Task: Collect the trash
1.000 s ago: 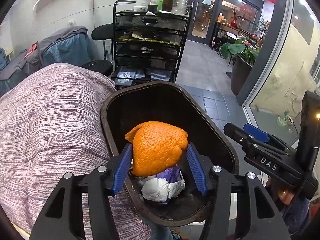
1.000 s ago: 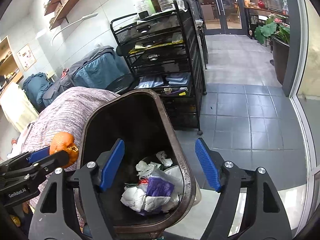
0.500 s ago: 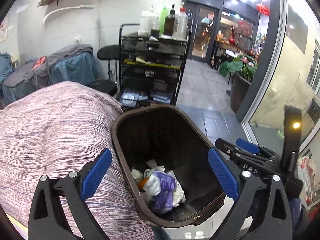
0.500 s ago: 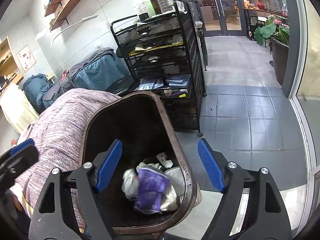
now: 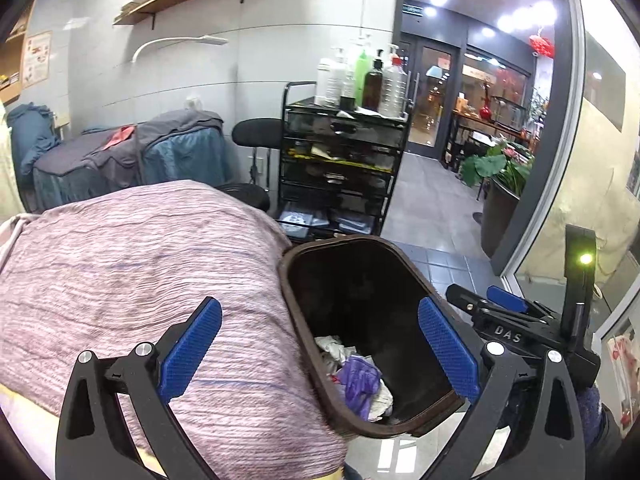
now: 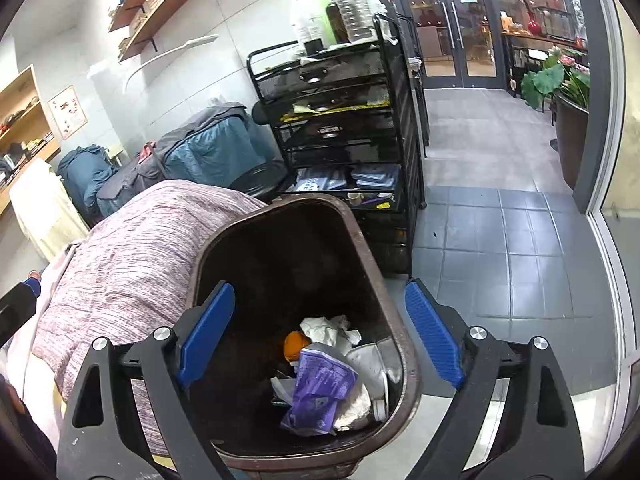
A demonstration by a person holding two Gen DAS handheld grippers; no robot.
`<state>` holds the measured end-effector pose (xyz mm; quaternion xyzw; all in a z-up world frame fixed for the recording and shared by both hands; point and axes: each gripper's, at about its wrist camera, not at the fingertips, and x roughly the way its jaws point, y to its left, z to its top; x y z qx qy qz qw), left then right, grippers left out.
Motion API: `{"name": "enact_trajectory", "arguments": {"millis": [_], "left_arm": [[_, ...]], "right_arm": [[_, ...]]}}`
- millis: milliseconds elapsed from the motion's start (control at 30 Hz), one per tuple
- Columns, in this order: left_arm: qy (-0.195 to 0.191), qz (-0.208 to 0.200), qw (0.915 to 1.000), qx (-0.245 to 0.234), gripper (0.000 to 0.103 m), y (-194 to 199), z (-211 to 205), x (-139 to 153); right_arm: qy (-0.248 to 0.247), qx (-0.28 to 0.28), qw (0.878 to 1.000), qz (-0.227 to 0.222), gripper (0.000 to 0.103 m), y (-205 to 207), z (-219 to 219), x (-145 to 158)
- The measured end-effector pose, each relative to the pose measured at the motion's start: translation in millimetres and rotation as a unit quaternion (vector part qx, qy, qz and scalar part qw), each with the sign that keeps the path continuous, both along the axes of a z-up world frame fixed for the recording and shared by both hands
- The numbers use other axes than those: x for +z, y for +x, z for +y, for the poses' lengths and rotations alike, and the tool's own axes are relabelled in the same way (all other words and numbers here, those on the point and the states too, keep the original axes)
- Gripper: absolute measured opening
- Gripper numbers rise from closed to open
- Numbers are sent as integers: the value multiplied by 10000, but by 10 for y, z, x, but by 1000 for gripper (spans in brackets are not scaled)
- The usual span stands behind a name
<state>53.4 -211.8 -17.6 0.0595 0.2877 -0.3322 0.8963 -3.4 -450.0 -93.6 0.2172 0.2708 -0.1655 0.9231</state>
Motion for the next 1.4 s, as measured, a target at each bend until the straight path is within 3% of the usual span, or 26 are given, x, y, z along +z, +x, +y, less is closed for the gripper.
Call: {"name": "enact_trajectory", "arguments": {"millis": [167, 333, 433, 767, 967, 1400], "left_arm": [[-122, -33, 9994, 313, 97, 12, 277, 17], [-213, -356, 9958, 817, 97, -34, 620, 65], [-498, -542, 9906, 1151, 97, -112, 871, 111], [-754, -895, 9743, 1924, 97, -336, 1440, 187], [-780, -981, 9643, 2334, 97, -432, 1642, 175], [-801, -1104, 9565, 2578, 97, -547, 1810, 171]], "right_arm": [[-293, 318, 9989, -188, 87, 36, 311, 120], [-597, 705, 9943, -525, 96, 32, 750, 283], [-764, 928, 9897, -779, 97, 12, 1029, 369], [-1160, 1694, 9706, -1261, 97, -104, 1733, 502], [-1207, 1868, 9645, -1421, 97, -169, 1934, 534], [-1280, 2063, 9577, -1544, 97, -256, 2167, 591]]}}
